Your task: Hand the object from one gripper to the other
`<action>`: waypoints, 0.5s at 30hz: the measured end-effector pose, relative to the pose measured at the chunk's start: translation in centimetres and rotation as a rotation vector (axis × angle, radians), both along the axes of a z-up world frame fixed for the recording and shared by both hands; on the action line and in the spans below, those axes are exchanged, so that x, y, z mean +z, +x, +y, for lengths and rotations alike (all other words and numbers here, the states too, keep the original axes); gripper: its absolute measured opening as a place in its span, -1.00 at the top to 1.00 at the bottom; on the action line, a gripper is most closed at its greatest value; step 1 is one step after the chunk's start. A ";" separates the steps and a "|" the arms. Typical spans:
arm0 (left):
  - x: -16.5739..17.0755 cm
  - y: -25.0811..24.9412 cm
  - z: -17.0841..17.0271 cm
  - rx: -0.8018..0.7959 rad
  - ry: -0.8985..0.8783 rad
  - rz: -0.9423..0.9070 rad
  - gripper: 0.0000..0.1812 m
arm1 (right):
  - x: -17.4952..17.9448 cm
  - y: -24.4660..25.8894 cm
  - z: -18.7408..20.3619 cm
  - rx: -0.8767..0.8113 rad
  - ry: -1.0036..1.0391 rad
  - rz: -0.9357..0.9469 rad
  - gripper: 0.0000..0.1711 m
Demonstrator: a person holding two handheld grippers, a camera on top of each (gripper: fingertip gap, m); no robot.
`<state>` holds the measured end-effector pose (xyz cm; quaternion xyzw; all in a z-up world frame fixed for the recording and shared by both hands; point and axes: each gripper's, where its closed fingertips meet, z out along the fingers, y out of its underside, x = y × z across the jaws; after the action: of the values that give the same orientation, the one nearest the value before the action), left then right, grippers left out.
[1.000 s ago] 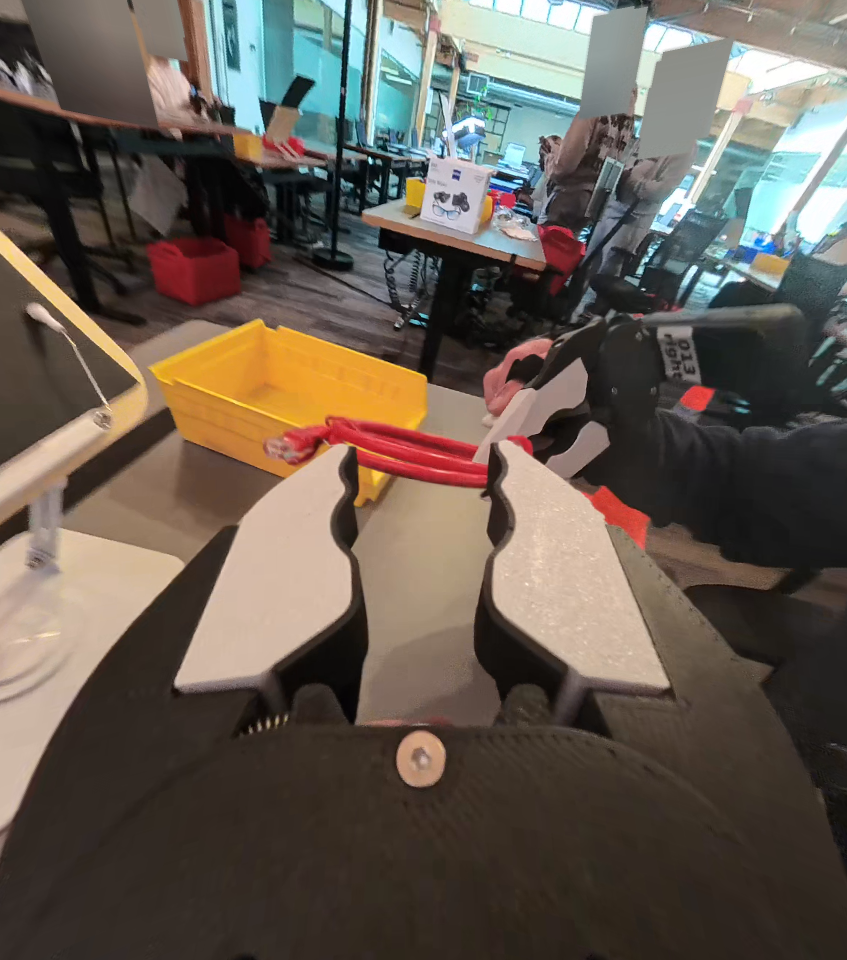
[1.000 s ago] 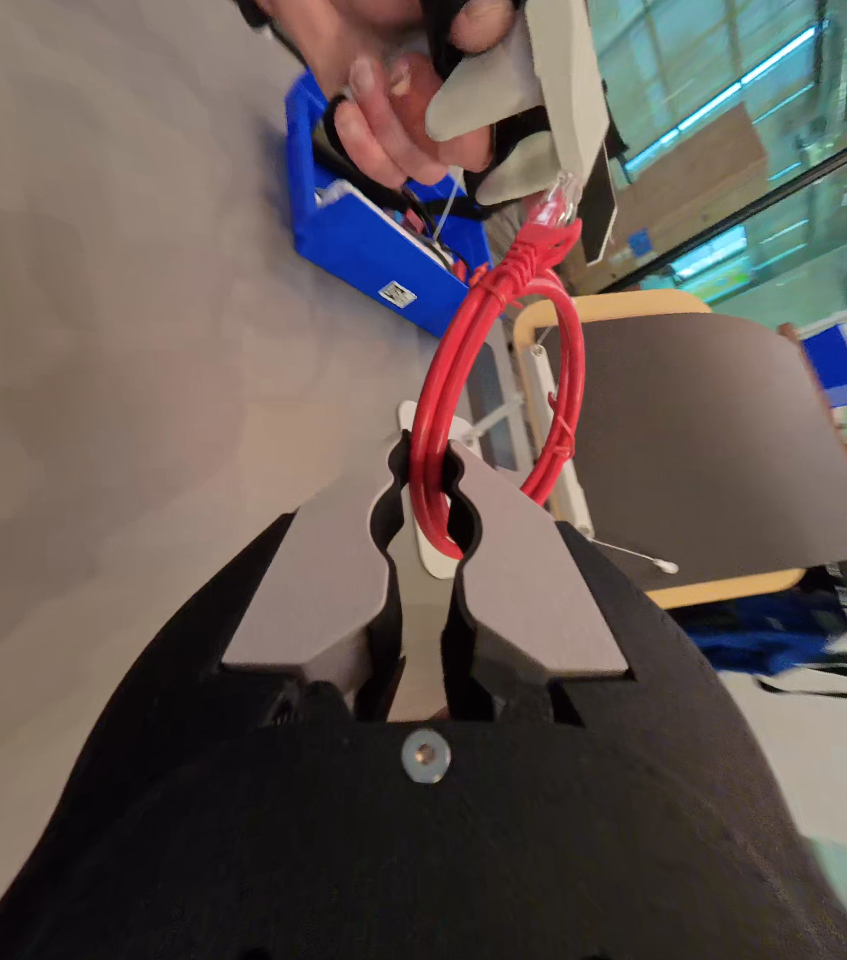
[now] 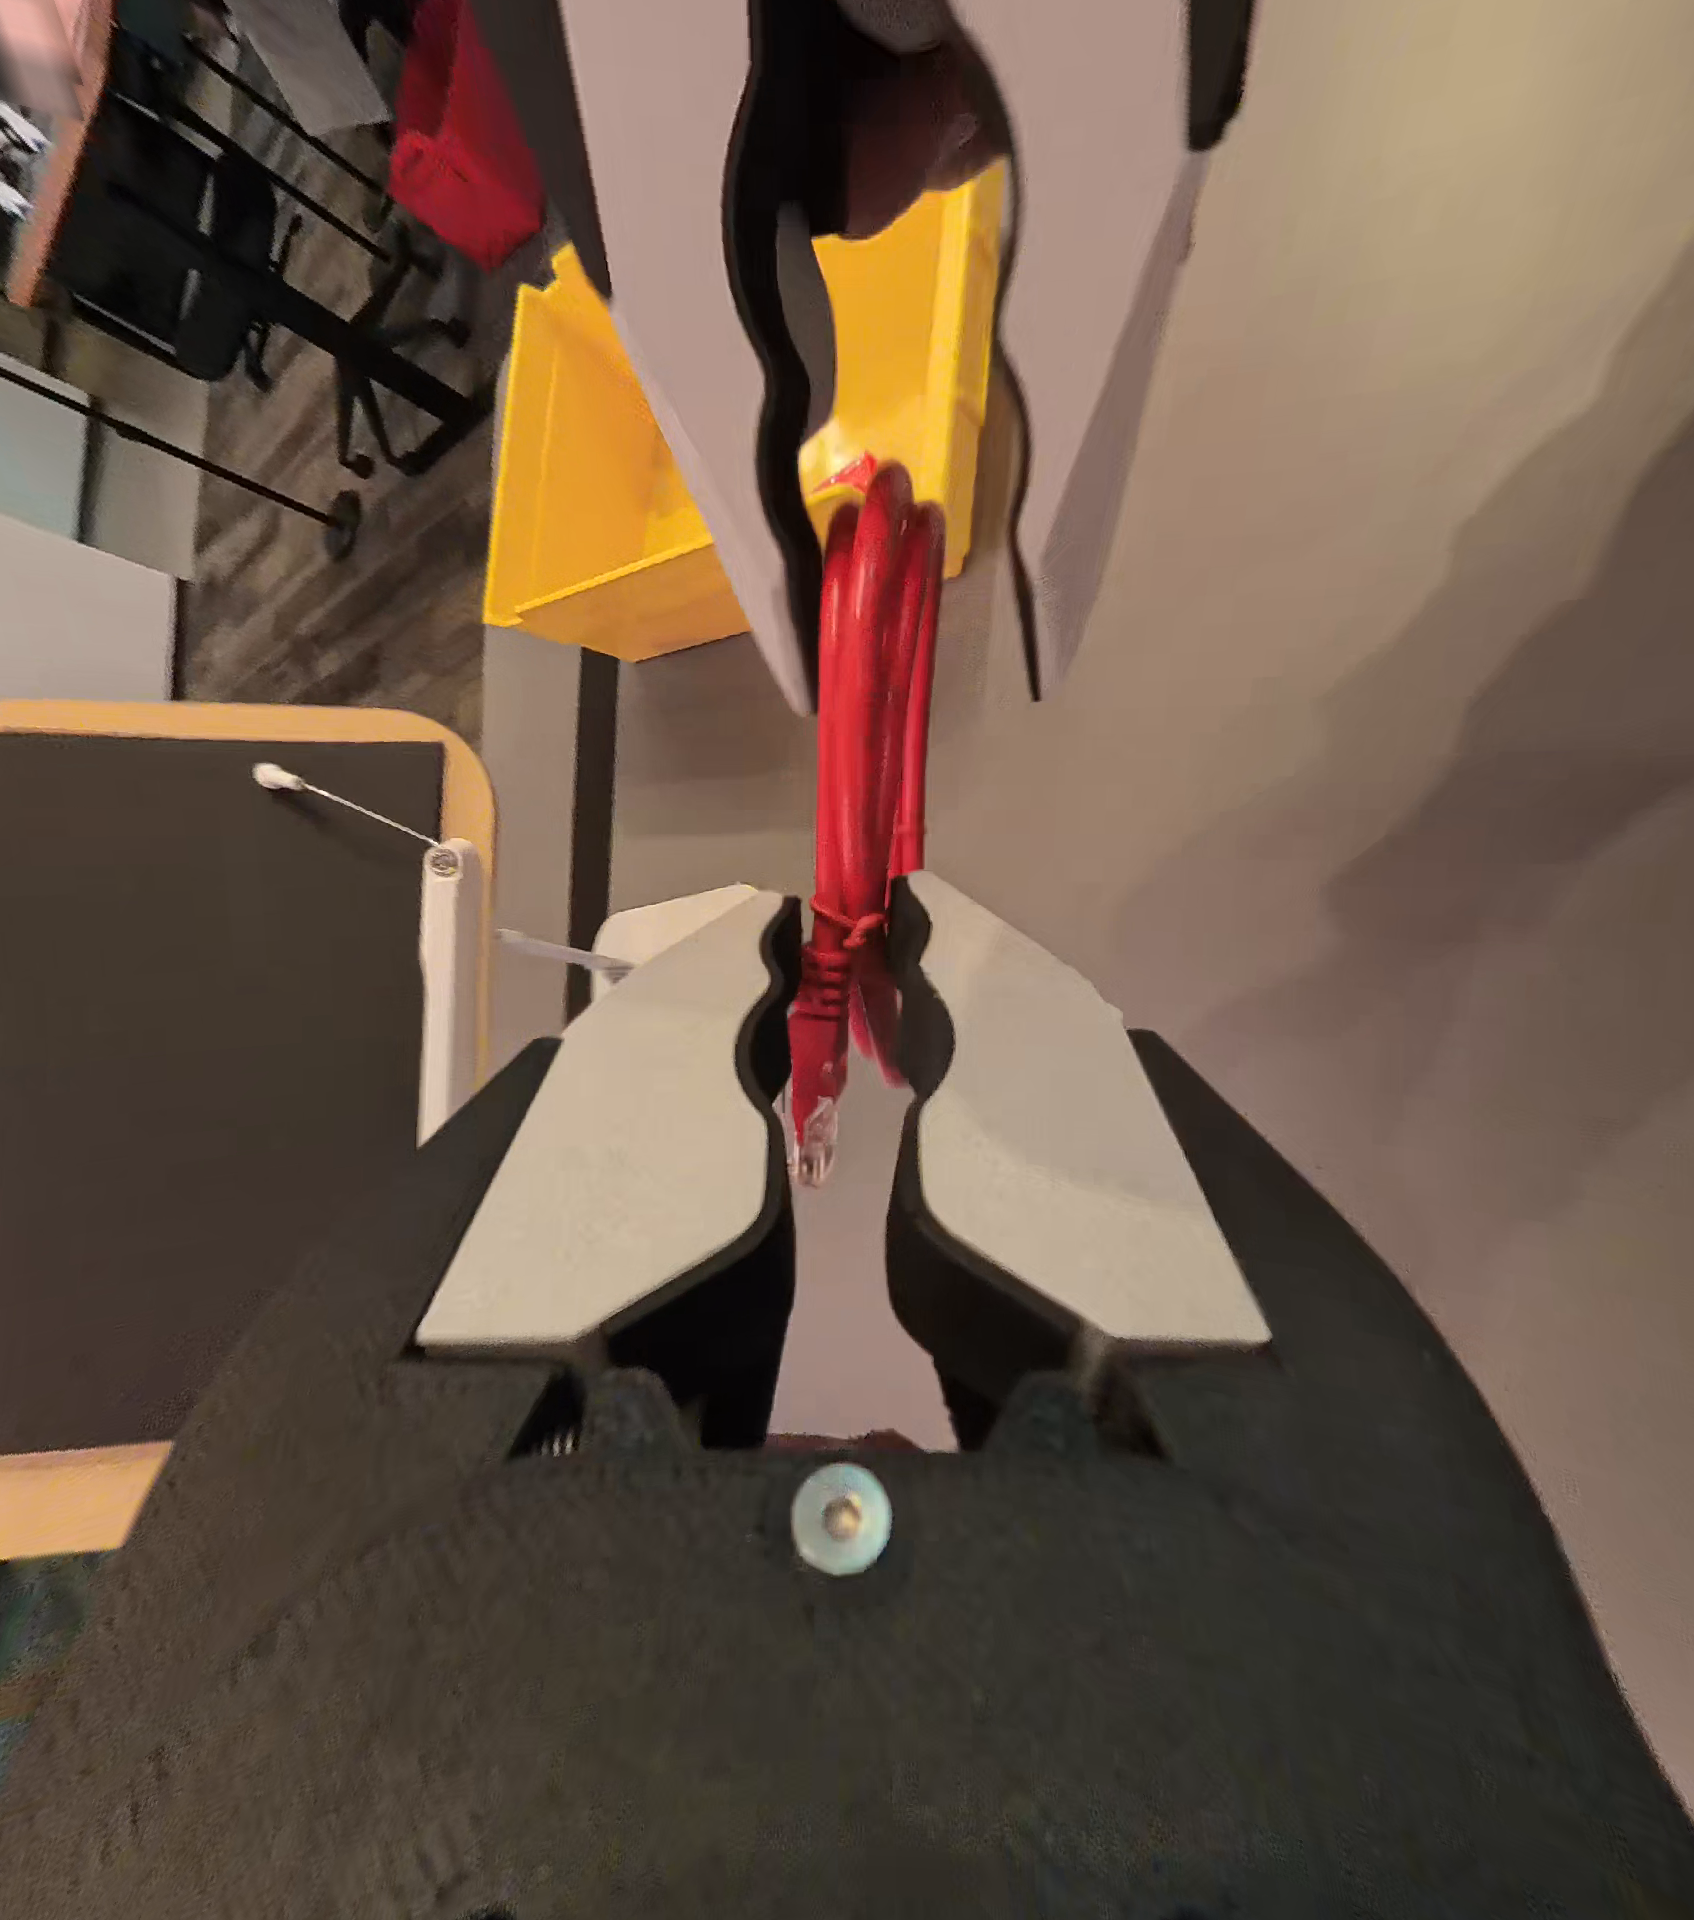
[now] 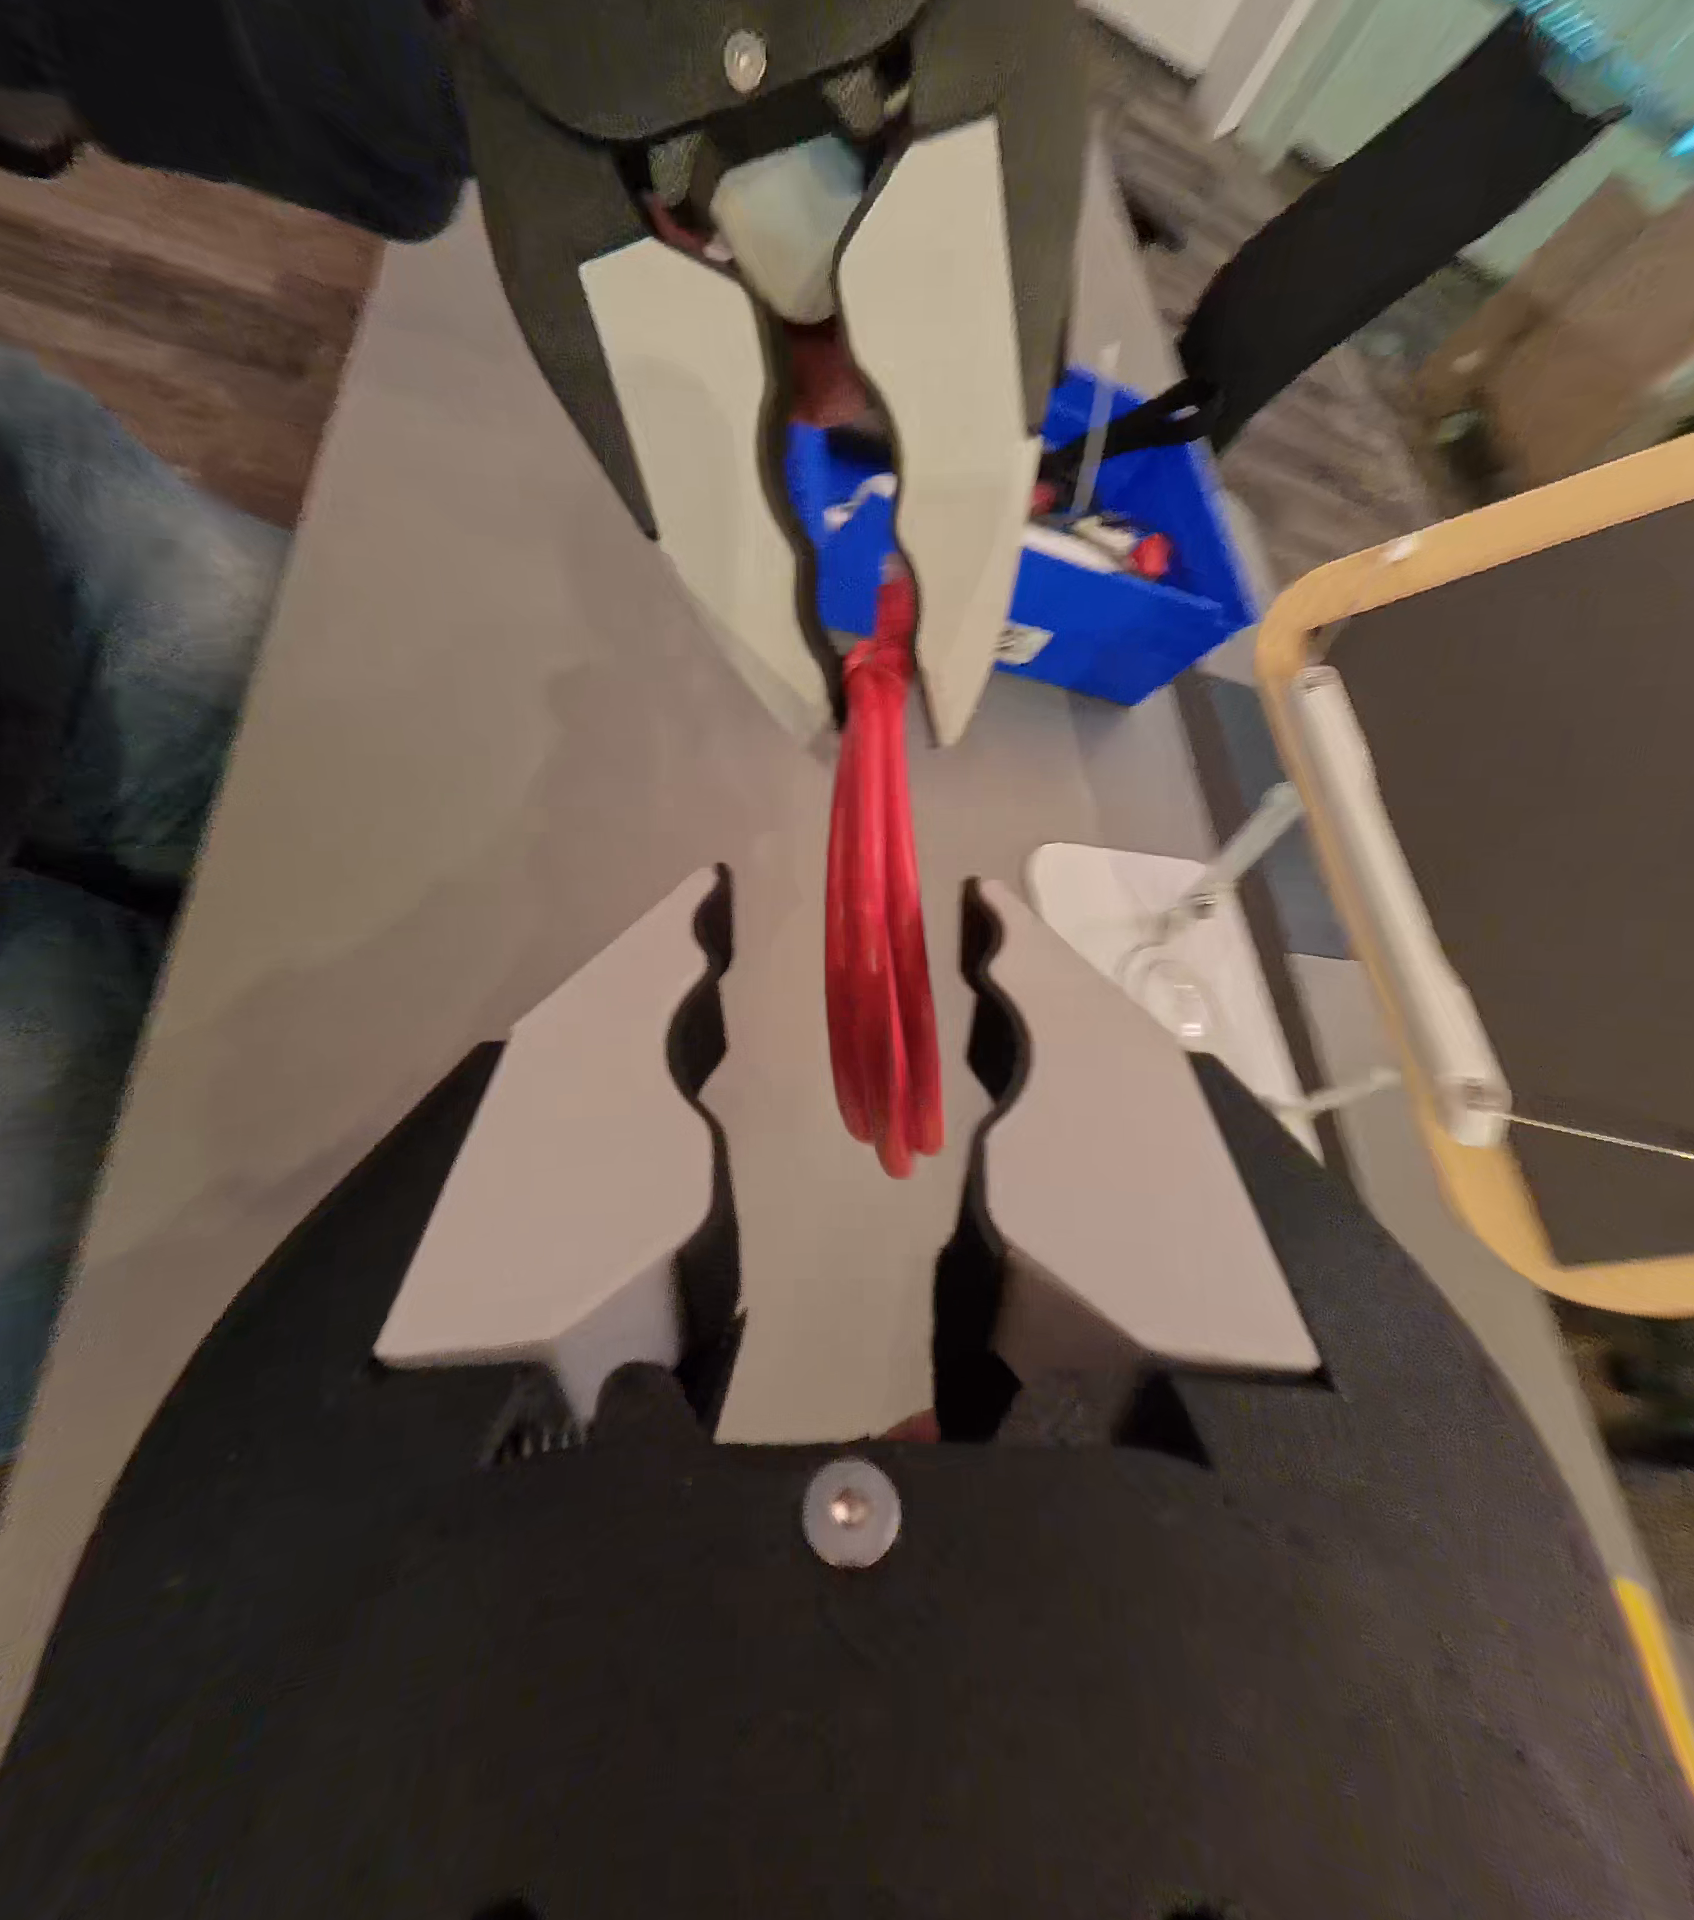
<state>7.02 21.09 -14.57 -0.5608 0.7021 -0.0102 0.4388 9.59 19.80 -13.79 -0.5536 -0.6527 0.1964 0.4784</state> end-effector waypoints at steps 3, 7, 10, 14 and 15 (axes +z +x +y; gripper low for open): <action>0.5 -0.2 0.4 0.027 -0.104 -0.068 0.83 | 2.0 0.9 1.1 -0.108 0.267 0.011 0.23; 1.3 -0.4 0.9 0.072 -0.329 -0.194 0.83 | 1.9 0.8 -0.8 -0.119 0.678 -0.151 0.44; 1.9 -0.6 1.3 0.105 -0.489 -0.287 0.83 | -0.4 -0.5 -2.1 -0.105 0.798 -0.248 0.45; 2.9 -0.4 1.3 0.121 -0.677 -0.387 0.83 | -3.4 -0.2 0.0 -0.182 0.932 -0.340 0.31; 3.1 -0.4 1.3 0.127 -0.710 -0.399 0.83 | -3.7 0.2 0.7 -0.213 0.960 -0.347 0.31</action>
<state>6.64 22.38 -11.44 -0.7066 0.5202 -0.3333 0.3450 9.82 20.49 -17.47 -0.3595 -0.6789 -0.2696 0.5807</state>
